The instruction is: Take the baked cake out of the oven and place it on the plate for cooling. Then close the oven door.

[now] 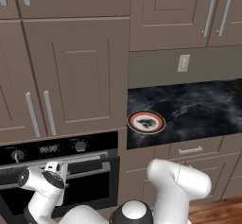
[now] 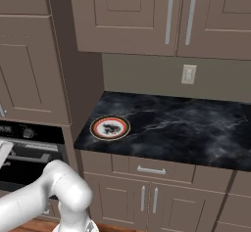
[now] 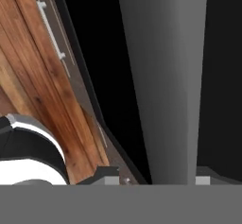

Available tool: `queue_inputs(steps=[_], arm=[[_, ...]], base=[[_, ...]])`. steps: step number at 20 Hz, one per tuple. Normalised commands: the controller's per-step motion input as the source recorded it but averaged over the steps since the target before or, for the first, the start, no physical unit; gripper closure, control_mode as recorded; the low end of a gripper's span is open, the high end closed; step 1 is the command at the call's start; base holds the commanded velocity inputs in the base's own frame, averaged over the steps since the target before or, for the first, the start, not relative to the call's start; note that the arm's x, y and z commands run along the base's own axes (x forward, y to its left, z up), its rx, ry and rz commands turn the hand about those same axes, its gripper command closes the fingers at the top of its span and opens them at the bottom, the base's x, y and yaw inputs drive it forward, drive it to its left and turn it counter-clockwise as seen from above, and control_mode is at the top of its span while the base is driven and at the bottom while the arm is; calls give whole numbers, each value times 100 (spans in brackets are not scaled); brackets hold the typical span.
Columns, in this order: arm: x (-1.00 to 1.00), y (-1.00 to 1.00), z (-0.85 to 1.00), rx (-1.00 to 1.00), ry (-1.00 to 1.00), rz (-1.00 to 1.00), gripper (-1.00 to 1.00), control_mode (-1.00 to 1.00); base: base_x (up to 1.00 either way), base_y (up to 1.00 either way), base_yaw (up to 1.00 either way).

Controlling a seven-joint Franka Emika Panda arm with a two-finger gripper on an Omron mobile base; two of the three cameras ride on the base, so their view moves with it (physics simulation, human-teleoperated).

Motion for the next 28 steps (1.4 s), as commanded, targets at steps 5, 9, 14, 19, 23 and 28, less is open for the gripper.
queue_inputs(steps=[5, 9, 14, 19, 23, 28], arm=[[-55, 43, -68, -1, 12, -13, 100, -100], [-59, 44, -72, -2, 7, -12, 100, -100], [-59, 45, -73, -3, 5, -11, 100, -100], [-48, 43, -64, 0, 8, -11, 100, -100], [-45, 44, -58, 0, 9, -10, 100, -100], [-45, 46, -56, 0, 9, -10, -100, -100]], base=[[0, 0, 0], [0, 0, 0], [0, 0, 0], [0, 0, 0], [0, 0, 0], [0, 0, 0]])
